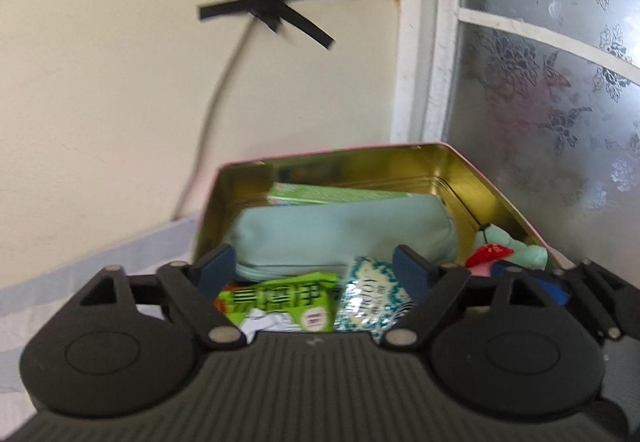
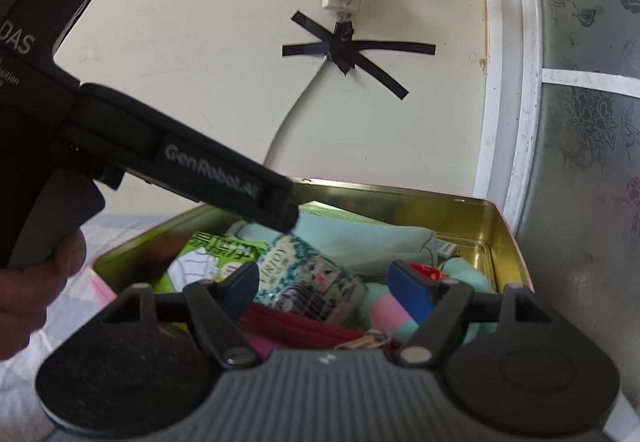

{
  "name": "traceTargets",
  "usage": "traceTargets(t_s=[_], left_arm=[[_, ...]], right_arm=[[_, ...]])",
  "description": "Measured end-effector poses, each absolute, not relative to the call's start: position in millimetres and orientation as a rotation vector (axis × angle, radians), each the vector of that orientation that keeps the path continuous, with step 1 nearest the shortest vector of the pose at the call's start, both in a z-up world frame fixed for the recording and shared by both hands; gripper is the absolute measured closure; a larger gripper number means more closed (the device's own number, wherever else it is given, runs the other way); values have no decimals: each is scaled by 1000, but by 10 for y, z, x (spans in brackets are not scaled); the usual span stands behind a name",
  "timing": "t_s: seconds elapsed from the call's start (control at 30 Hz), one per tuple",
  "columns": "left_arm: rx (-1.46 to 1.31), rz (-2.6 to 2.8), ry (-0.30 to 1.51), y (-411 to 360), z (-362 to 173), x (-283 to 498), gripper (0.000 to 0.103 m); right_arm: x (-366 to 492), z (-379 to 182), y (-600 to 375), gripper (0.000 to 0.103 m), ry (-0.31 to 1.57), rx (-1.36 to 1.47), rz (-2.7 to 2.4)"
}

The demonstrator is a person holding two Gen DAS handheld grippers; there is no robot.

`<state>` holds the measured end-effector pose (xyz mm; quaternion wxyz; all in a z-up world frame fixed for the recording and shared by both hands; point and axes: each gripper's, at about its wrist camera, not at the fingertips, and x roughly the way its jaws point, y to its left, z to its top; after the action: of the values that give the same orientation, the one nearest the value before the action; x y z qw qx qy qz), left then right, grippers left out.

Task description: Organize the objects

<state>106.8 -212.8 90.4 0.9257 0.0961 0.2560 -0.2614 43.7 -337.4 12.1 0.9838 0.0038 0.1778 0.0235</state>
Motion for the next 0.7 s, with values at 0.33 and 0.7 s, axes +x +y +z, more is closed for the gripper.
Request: traceTargets(t_s=[0.33,0.7], left_arm=[[212,-421,457,-1604,987,491,6],[182,-404,467,-1235,881,86,1]], right_arm=[[-368,315,-3332,12,192,185,-39],[-824,322,-3210,0,235,298,-65]])
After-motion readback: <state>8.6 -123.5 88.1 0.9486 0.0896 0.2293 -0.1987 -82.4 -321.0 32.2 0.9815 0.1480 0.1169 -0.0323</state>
